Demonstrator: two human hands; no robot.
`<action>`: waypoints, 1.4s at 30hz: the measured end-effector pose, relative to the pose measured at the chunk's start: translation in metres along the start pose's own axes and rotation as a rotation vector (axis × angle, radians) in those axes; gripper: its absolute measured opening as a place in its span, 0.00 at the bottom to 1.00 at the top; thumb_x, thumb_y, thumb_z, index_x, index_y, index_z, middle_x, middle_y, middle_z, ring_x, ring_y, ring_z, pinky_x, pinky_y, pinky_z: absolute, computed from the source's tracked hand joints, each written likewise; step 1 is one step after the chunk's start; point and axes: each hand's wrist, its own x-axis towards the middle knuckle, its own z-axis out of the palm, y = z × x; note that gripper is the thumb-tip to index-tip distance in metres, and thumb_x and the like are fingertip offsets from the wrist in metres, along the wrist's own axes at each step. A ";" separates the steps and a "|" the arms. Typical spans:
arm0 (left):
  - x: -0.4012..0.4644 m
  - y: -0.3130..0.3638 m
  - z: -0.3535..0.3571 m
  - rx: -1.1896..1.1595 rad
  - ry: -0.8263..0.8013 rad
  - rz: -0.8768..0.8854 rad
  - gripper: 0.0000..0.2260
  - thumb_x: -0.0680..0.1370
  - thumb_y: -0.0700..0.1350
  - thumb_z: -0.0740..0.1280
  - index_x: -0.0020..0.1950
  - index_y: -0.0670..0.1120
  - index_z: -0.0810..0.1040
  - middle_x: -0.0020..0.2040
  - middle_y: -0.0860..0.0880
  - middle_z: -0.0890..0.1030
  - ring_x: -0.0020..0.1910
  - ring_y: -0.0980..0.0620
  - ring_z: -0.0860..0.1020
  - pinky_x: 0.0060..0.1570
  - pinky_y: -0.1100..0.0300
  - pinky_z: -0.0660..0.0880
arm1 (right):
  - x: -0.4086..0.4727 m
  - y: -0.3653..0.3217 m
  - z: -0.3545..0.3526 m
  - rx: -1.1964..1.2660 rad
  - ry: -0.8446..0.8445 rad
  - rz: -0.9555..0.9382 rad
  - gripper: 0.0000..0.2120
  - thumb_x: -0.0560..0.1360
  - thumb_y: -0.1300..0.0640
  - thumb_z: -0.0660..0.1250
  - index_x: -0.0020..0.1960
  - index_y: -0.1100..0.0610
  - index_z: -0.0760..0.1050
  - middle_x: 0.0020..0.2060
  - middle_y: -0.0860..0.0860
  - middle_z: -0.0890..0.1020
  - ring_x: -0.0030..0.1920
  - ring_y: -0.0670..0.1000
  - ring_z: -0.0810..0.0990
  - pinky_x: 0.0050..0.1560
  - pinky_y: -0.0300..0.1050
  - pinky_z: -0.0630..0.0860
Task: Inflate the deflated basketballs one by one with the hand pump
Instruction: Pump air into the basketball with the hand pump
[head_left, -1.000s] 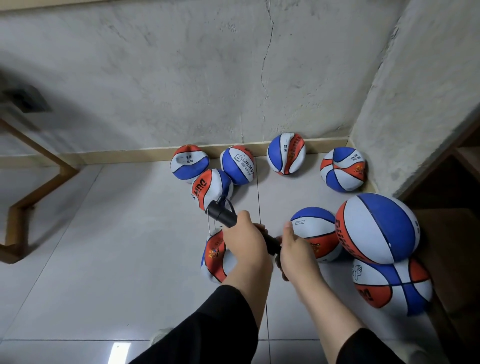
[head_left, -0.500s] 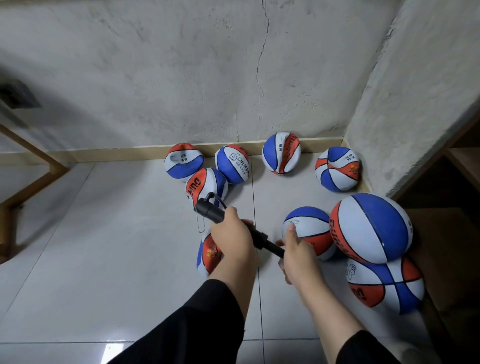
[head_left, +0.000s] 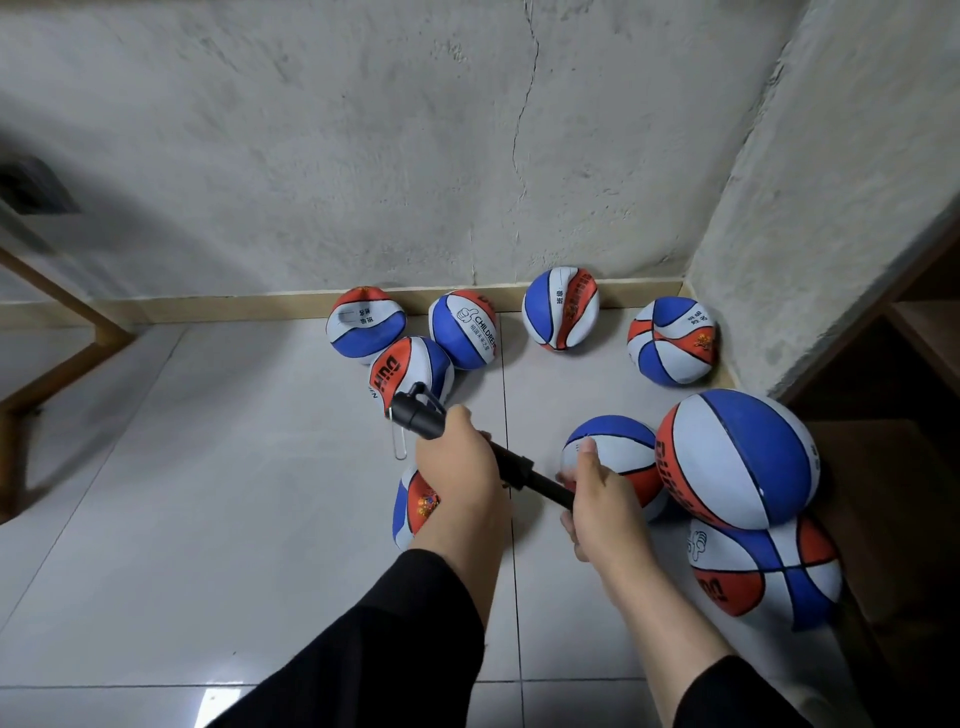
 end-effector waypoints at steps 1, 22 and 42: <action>0.002 0.001 -0.001 0.001 0.002 0.000 0.09 0.80 0.44 0.65 0.56 0.40 0.77 0.40 0.43 0.78 0.35 0.49 0.75 0.35 0.58 0.71 | 0.000 0.003 -0.004 0.000 0.008 0.030 0.28 0.85 0.38 0.50 0.45 0.54 0.80 0.33 0.51 0.78 0.34 0.51 0.75 0.33 0.43 0.67; -0.001 0.011 -0.004 0.016 -0.008 -0.009 0.11 0.80 0.47 0.64 0.56 0.41 0.76 0.39 0.42 0.81 0.35 0.47 0.76 0.35 0.55 0.74 | 0.002 -0.001 -0.012 -0.010 -0.006 0.081 0.30 0.84 0.36 0.49 0.49 0.54 0.81 0.28 0.53 0.77 0.26 0.50 0.73 0.27 0.40 0.66; -0.015 -0.009 -0.001 0.039 -0.092 -0.006 0.06 0.81 0.47 0.65 0.52 0.45 0.74 0.38 0.43 0.81 0.36 0.46 0.78 0.39 0.54 0.75 | -0.001 -0.008 0.002 -0.029 -0.019 -0.014 0.30 0.84 0.36 0.49 0.46 0.54 0.81 0.29 0.50 0.76 0.34 0.53 0.73 0.33 0.42 0.65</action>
